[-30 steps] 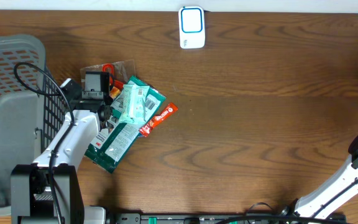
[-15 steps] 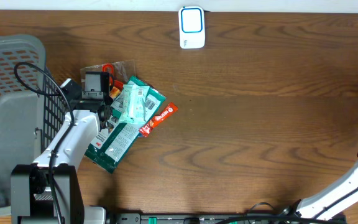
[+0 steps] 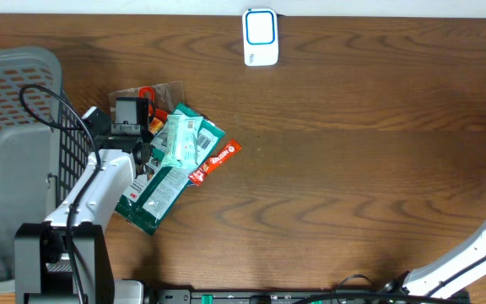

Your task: Scan the item barcode

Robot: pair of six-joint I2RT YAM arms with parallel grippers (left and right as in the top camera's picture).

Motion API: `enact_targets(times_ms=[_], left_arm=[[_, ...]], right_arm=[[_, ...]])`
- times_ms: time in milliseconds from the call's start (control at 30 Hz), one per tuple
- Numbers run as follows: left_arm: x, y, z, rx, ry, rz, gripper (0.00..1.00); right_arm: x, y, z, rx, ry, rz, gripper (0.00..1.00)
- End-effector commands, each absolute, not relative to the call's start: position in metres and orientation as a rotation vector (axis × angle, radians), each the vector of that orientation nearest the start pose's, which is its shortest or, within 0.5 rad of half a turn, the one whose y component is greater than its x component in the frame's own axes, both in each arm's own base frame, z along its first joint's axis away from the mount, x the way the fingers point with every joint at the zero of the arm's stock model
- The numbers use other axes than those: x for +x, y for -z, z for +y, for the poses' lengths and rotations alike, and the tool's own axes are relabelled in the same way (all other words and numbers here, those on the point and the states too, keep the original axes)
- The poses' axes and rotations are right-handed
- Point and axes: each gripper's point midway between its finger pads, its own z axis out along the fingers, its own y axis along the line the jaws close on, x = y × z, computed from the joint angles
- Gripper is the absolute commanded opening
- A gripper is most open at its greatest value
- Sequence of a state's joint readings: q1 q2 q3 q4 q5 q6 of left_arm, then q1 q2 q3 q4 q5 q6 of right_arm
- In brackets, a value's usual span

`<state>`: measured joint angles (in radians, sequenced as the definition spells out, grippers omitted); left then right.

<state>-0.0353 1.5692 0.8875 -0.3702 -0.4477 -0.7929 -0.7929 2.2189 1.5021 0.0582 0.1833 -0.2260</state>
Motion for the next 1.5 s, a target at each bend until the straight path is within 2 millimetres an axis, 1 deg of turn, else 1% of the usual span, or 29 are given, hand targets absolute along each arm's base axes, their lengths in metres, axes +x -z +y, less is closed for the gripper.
enact_targets(times_ms=[0, 300, 400, 467, 567, 633, 733, 867, 967, 1000, 1033, 1100, 1200, 1233, 1300, 1367, 1467], left_arm=[[0.358, -0.063, 0.063, -1.075, -0.277, 2.265, 0.89], [0.357, -0.063, 0.063, -1.076, -0.281, 2.271, 0.89], [0.357, -0.063, 0.063, -1.076, -0.281, 2.271, 0.89], [0.357, -0.063, 0.063, -1.076, -0.281, 2.271, 0.89], [0.357, -0.063, 0.063, -1.075, -0.282, 2.272, 0.89], [0.357, -0.063, 0.063, -1.075, -0.282, 2.271, 0.89], [0.357, -0.063, 0.063, -1.075, -0.281, 2.270, 0.89], [0.357, -0.063, 0.063, -1.071, -0.283, 2.273, 0.89], [0.357, -0.063, 0.064, -1.044, -0.293, 2.287, 0.89], [0.357, -0.063, 0.064, -1.035, -0.296, 2.291, 0.89], [0.357, -0.063, 0.064, -1.027, -0.299, 2.295, 0.89], [0.358, -0.063, 0.063, -1.024, -0.298, 2.293, 0.89], [0.361, -0.065, 0.064, -1.024, -0.294, 2.276, 0.89], [0.362, -0.067, 0.066, -1.024, -0.308, 2.263, 0.89], [0.361, -0.069, 0.071, -1.020, -0.345, 2.250, 0.89], [0.360, -0.071, 0.073, -0.993, -0.368, 2.258, 0.89], [0.359, -0.076, 0.076, -0.929, -0.393, 2.283, 0.89]], right_arm=[[0.395, -0.069, -0.451, 0.748, 0.769, 2.178, 0.99], [0.398, -0.072, -0.452, 0.746, 0.771, 2.160, 0.99], [0.403, -0.075, -0.450, 0.784, 0.746, 2.124, 0.99], [0.409, -0.080, -0.445, 0.808, 0.712, 2.099, 0.99], [0.423, -0.092, -0.429, 0.768, 0.675, 2.095, 0.99], [0.433, -0.107, -0.417, 0.737, 0.664, 2.089, 0.99], [0.445, -0.141, -0.393, 0.685, 0.646, 2.069, 0.99], [0.457, -0.199, -0.356, 0.615, 0.621, 2.014, 0.99], [0.456, -0.238, -0.334, 0.568, 0.634, 1.983, 0.99], [0.456, -0.249, -0.321, 0.541, 0.608, 1.982, 0.99], [0.458, -0.256, -0.309, 0.510, 0.570, 1.989, 0.99], [0.468, -0.264, -0.269, 0.406, 0.415, 2.015, 0.99], [0.490, -0.265, -0.204, 0.306, 0.098, 2.024, 0.99], [0.499, -0.259, -0.179, 0.296, -0.019, 2.035, 0.99], [0.509, -0.245, -0.143, 0.272, -0.136, 2.076, 0.99], [0.516, -0.226, -0.107, 0.225, -0.195, 2.141, 0.99], [0.518, -0.194, -0.042, 0.122, -0.288, 2.263, 0.99]])
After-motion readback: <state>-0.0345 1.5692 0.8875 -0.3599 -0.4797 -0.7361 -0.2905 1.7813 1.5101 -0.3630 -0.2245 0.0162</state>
